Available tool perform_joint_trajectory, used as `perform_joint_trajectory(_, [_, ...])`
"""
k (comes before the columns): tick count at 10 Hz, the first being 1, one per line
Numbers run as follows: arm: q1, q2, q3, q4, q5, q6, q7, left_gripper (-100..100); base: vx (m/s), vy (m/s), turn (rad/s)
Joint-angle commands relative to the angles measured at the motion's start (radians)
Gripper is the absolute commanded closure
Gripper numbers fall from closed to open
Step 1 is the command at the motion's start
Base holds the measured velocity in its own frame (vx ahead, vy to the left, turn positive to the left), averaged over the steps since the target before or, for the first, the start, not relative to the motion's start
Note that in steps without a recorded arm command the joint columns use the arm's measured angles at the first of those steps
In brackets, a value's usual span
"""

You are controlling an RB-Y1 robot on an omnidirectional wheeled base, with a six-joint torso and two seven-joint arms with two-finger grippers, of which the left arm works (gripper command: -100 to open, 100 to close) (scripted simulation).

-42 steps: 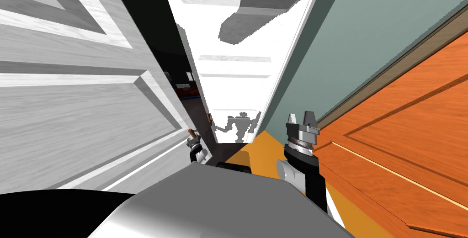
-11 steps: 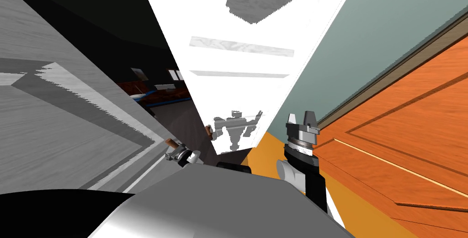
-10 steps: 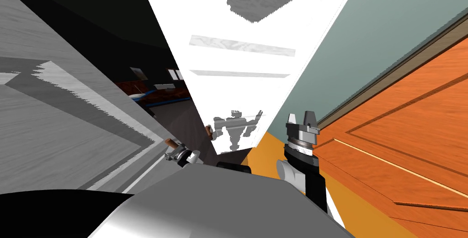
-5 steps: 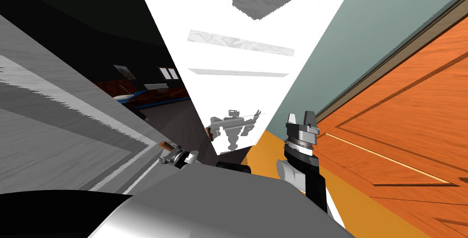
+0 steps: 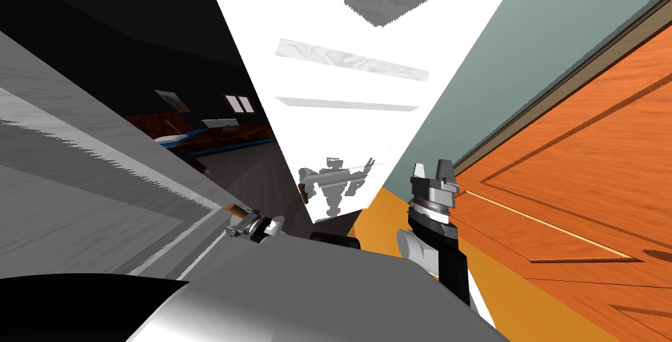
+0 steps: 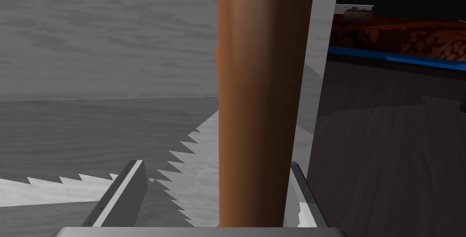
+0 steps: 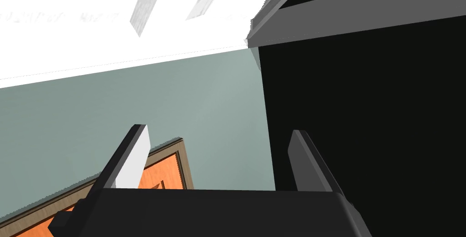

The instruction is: Push the door open

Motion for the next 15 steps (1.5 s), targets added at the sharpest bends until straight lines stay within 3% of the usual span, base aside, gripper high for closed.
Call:
perform_joint_trajectory(1, [0.014, 0.022, 0.014, 0.040, 0.002, -0.023, 0.018, 100, -0.006, -0.004, 0.012])
perform_joint_trajectory(4, [0.014, 0.022, 0.014, 0.040, 0.002, -0.023, 0.018, 100, 0.001, -0.003, -0.005])
perform_joint_trajectory(5, [0.020, 0.018, 0.037, 0.028, 0.014, -0.033, 0.008, 100, 0.006, 0.048, -0.127])
perform_joint_trajectory(7, [0.022, 0.015, 0.048, 0.022, 0.020, -0.039, 0.003, 100, -0.007, 0.071, -0.068])
perform_joint_trajectory(15, [0.028, 0.009, 0.071, 0.010, 0.032, -0.050, -0.007, 100, -0.001, 0.035, -0.030])
